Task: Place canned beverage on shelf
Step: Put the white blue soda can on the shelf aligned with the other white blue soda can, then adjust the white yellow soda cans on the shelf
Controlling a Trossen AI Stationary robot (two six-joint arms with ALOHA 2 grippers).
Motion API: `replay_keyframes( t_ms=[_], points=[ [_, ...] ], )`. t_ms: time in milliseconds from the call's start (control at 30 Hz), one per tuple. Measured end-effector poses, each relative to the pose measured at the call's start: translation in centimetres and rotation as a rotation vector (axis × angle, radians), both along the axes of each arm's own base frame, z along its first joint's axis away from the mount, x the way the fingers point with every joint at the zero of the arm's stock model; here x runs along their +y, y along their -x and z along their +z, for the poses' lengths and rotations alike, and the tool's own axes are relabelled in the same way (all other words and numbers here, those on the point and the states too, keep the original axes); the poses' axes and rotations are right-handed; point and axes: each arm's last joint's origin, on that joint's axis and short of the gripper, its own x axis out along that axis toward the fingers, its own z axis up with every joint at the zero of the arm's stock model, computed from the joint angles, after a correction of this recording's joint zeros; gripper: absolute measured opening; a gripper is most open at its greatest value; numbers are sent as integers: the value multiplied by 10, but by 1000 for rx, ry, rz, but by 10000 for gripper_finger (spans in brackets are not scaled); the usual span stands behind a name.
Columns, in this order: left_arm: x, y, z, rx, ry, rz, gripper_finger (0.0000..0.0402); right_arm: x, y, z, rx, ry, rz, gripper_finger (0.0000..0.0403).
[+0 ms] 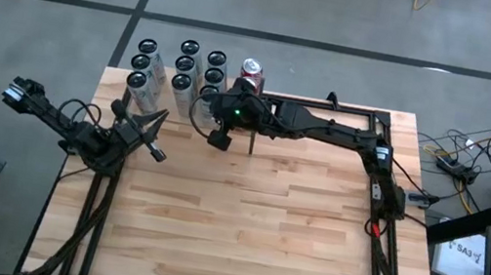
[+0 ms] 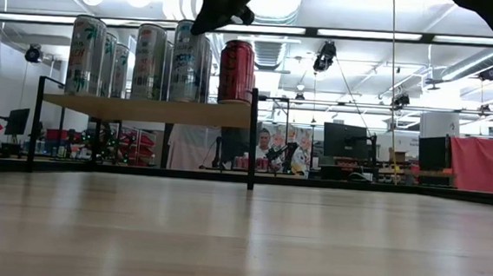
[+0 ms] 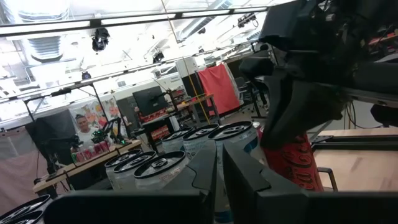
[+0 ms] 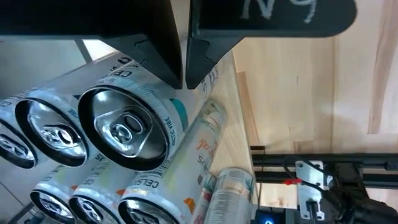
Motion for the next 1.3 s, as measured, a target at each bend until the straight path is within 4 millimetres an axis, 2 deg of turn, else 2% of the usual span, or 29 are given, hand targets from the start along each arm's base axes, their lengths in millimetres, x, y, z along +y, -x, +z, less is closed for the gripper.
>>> replay_keyframes(
  t_ms=[433,633,800,967,1133,1300],
  points=[
    [0,0,0,3,-3,2,11,0,0,5,-23,-2,-10,13],
    [-3,1,0,8,-4,-20,11,8,13,35,-41,-14,-5,13],
    [-16,-2,7,94,-14,-68,11,13,33,53,-2,-9,7,13],
    [-31,-10,25,169,39,-90,2,19,70,86,-7,-15,7,13],
    [-36,-18,64,225,41,-93,1,24,105,110,-15,-28,1,13],
    [-33,-21,100,321,15,-154,0,27,130,126,-23,-30,15,13]
  ],
)
